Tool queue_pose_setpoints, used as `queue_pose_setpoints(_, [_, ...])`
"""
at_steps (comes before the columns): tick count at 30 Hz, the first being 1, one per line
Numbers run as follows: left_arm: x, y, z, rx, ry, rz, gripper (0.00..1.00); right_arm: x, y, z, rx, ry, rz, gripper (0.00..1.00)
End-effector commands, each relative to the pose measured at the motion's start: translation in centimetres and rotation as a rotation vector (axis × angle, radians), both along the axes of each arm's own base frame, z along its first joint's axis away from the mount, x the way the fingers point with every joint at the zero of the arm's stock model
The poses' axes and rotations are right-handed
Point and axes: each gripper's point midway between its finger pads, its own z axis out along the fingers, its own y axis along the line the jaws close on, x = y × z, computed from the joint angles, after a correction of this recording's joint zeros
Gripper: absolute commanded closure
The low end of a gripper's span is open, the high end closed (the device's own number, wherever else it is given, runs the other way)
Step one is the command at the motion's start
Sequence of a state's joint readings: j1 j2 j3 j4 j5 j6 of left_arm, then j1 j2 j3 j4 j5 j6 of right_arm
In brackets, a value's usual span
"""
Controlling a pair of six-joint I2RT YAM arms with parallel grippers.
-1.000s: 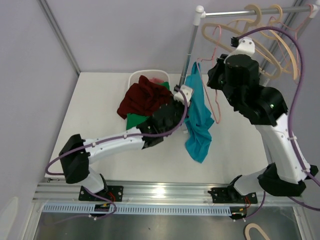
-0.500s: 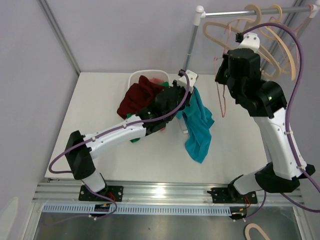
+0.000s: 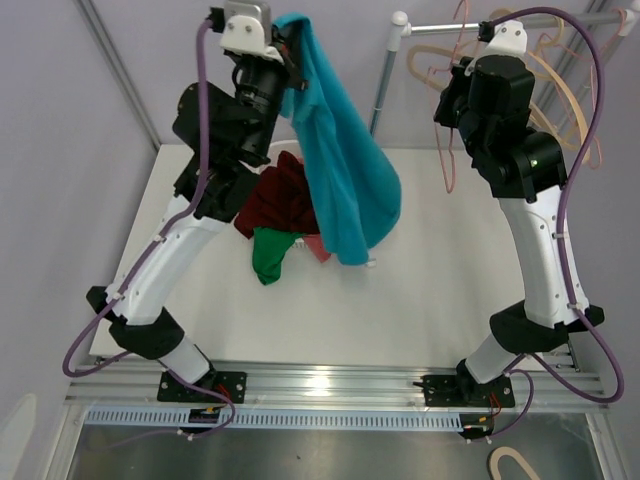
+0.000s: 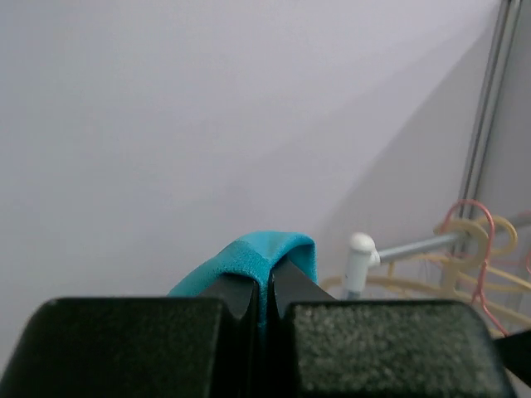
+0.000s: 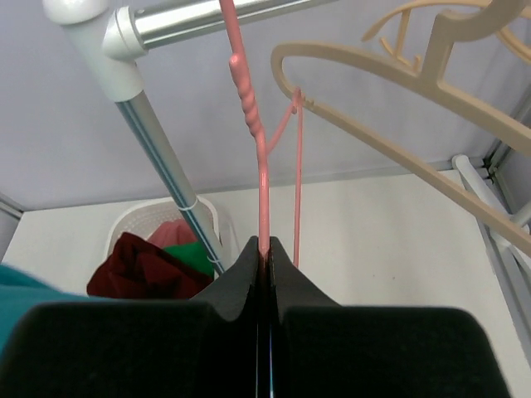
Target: Remove the t-shirt from the hanger
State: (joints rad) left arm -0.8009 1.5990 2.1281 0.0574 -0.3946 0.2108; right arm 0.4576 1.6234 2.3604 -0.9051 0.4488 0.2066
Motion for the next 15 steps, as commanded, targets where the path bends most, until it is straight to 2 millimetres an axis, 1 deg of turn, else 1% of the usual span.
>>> queue_pose_setpoints(1, [1.9,0.6,1.5,0.006,-0.071,0.039,0.99,1.3,-0.5,2.1,0.007,-0.076,0.010,1.00])
queue_pose_setpoints(2, [2.0,1.0,2.5,-0.019,-0.106,0.041,0.99,1.7,-0.9,2.1,0.012,-0.079,0.004,1.00])
queue_pose_setpoints(3, [2.6,0.7,2.5,-0.010,-0.115,0.029,0.99,2.3,-0.7,1.7,0.018,-0.069,0.018,1.00])
queue_pose_setpoints(4, [4.3,0.6,2.4,-0.012,-0.115,0.046,0.99,2.7,-0.7,1.5,0.018,-0.066,0.021,1.00])
queue_pose_setpoints(5, [4.4,1.1,3.5,-0.024,-0.135,0.049,0.99,3.1,-1.2,1.4,0.017,-0.069,0.011,1.00])
queue_pose_setpoints(6, [4.5,1.0,4.3,-0.029,-0.163,0.028,0.99,3.7,-1.0,0.9,0.014,-0.058,0.018,1.00])
queue_pose_setpoints(7, [6.3,0.8,3.7,-0.021,-0.162,0.041,0.99,4.1,-1.1,0.8,0.015,-0.061,0.020,1.00])
queue_pose_setpoints(9, [7.9,0.4,3.0,-0.012,-0.178,0.030,0.99,4.9,-1.2,0.5,0.016,-0.059,0.027,1.00])
queue_pose_setpoints(10, [9.4,0.6,2.2,-0.006,-0.175,0.044,0.99,5.6,-1.3,0.3,0.018,-0.057,0.027,1.00])
queue_pose_setpoints(11, [9.9,1.0,2.3,-0.013,-0.188,0.051,0.99,5.9,-1.2,0.1,0.020,-0.055,0.030,1.00])
queue_pose_setpoints(12, [10.5,1.2,1.9,-0.025,-0.180,0.041,0.99,6.2,-1.4,0.0,0.023,-0.054,0.034,1.00])
queue_pose_setpoints(13, [11.7,2.2,1.5,-0.032,-0.168,0.051,0.99,6.7,-1.3,-0.4,0.024,-0.050,0.037,1.00])
queue_pose_setpoints(14, [12.7,2.4,0.6,-0.034,-0.148,0.048,0.99,7.0,-1.2,-0.8,0.023,-0.044,0.040,1.00])
queue_pose_setpoints(15, [14.4,2.8,-1.1,-0.037,-0.106,0.045,0.99,7.3,-1.3,-1.1,0.022,-0.036,0.038,1.00])
